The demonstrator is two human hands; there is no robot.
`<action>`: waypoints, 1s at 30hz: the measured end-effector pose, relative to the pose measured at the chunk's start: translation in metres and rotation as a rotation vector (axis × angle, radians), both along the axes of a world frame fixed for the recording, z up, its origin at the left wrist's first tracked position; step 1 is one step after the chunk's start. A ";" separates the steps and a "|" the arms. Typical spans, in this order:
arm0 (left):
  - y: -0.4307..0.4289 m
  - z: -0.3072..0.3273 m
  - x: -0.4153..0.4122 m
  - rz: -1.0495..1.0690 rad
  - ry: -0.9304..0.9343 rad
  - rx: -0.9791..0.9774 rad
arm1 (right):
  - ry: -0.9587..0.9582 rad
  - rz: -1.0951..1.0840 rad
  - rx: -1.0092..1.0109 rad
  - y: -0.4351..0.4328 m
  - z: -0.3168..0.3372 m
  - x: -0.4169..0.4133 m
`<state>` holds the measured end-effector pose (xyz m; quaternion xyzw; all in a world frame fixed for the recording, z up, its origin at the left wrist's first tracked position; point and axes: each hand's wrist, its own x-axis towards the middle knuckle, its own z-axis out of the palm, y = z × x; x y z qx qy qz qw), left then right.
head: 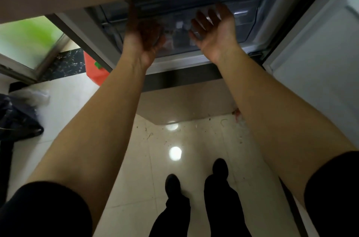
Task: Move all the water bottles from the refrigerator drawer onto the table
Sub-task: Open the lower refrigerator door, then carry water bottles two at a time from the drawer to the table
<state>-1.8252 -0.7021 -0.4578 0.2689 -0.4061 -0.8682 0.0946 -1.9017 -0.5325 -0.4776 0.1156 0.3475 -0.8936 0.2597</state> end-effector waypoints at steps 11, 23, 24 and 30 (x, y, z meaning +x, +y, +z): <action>0.018 0.000 0.009 0.103 -0.193 -0.093 | 0.064 0.053 0.488 0.005 0.011 0.030; 0.048 -0.018 0.091 0.164 -0.257 -0.067 | 0.035 -0.080 0.682 0.021 0.005 0.115; 0.051 -0.017 0.099 0.168 -0.268 -0.062 | 0.037 -0.079 0.693 0.024 0.006 0.124; 0.069 -0.019 0.156 0.136 -0.278 -0.067 | 0.014 -0.101 0.723 0.045 0.000 0.182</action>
